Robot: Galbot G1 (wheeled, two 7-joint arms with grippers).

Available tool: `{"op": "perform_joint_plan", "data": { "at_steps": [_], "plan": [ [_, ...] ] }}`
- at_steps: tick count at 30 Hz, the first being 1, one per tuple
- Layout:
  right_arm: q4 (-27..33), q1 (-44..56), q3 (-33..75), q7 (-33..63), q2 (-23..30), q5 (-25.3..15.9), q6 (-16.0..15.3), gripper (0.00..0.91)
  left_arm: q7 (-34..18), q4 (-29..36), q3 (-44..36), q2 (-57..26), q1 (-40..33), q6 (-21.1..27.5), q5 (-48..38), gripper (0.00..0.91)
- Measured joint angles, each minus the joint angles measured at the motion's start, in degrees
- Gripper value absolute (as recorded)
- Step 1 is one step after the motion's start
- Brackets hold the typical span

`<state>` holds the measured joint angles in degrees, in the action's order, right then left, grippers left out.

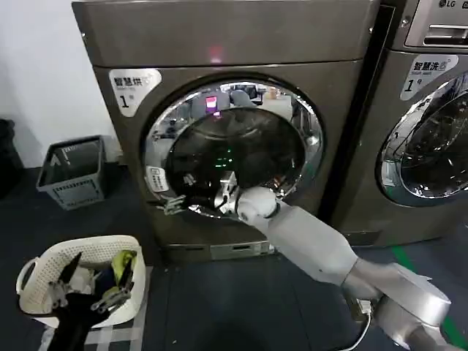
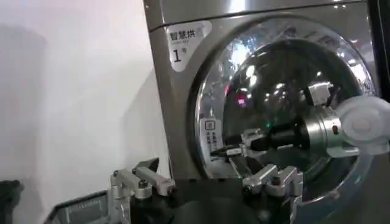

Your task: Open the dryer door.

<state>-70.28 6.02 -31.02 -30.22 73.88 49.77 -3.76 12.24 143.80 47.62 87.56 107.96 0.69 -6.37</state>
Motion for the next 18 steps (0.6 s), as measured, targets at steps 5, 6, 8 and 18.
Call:
{"op": "perform_joint_plan", "data": {
  "at_steps": [5,6,8,18],
  "plan": [
    [0.6,-0.5,-0.6,-1.5,0.2,0.0,0.0,0.907,0.0,0.0,0.0,-0.3,-0.3,0.1,-0.2,0.907],
    [0.7,-0.6,-0.7,-1.6,0.2,0.0,0.0,0.907,0.0,0.0,0.0,-0.4,-0.4,0.2,-0.4,0.907],
    [0.8,-0.6,-0.9,-1.9,0.4,-0.1,0.0,0.907,-0.1,-0.2,0.2,-0.7,-0.8,0.6,-0.9,0.907],
    [0.8,-1.0,-1.8,-4.2,0.0,0.0,0.0,0.907,-0.5,-1.4,1.4,-2.5,-4.6,3.9,-4.7,0.907]
  ]
}}
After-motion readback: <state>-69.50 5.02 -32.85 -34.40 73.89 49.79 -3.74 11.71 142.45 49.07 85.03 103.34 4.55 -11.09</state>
